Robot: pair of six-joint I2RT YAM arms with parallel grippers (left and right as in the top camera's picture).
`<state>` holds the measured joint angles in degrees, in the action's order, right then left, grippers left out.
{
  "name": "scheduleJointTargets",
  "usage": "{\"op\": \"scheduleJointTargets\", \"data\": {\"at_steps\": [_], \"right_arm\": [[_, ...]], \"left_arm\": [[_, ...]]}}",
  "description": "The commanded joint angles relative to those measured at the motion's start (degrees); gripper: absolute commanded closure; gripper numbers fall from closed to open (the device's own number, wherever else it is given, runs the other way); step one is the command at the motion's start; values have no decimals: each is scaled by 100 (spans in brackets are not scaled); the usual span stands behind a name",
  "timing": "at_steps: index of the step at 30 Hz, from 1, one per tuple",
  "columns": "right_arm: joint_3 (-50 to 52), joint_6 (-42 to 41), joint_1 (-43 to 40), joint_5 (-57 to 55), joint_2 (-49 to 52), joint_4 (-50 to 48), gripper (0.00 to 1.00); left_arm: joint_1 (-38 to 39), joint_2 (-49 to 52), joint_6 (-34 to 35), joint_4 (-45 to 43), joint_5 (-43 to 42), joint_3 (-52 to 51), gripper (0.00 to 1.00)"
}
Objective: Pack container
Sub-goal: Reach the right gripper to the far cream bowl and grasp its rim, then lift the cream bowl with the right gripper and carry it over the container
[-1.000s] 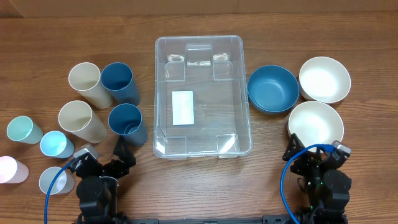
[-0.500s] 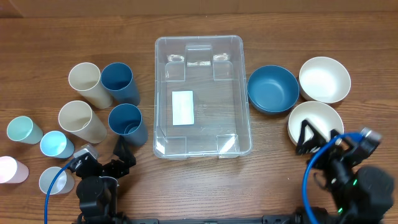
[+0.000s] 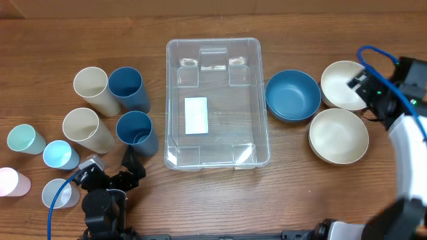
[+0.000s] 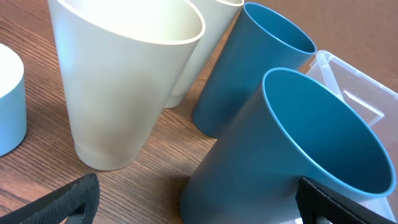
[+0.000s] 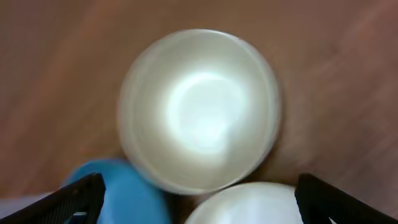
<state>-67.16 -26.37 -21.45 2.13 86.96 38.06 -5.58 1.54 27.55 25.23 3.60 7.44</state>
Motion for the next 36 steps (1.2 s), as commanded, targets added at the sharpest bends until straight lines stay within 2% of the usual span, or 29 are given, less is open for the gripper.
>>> {"op": "scheduleJointTargets", "data": {"at_steps": [1,7,15,20,21,25,30,33,36], "right_arm": [[-199,-129,-634,170,616,-28,0],[-197,90,-901,772,1473,-496,2],[-188,-76,-741,955,2085,-1204,25],[-186,-92,-715,951,2297,-1263,94],[-195,-249,-719,951,2284,-1213,96],[-269,-542,-798,951,1954,-1019,96],[-1145,-540,-671,984,1016,105,96],[-1790,-457,-157,1327,275,804,96],[-2190,-118,1064,1440,-352,1340,96]], "left_arm": [[52,-52,98,-20,-48,-22,0],[52,-52,98,-20,-48,-22,0],[52,-52,98,-17,-48,-22,0],[52,-52,98,-20,-48,-22,0],[52,-52,98,-17,-48,-22,0],[52,-52,98,-20,-48,-22,0],[52,-52,98,-20,-48,-22,0],[52,-52,98,-20,-48,-22,0],[52,-52,98,-20,-48,-22,0]]}}
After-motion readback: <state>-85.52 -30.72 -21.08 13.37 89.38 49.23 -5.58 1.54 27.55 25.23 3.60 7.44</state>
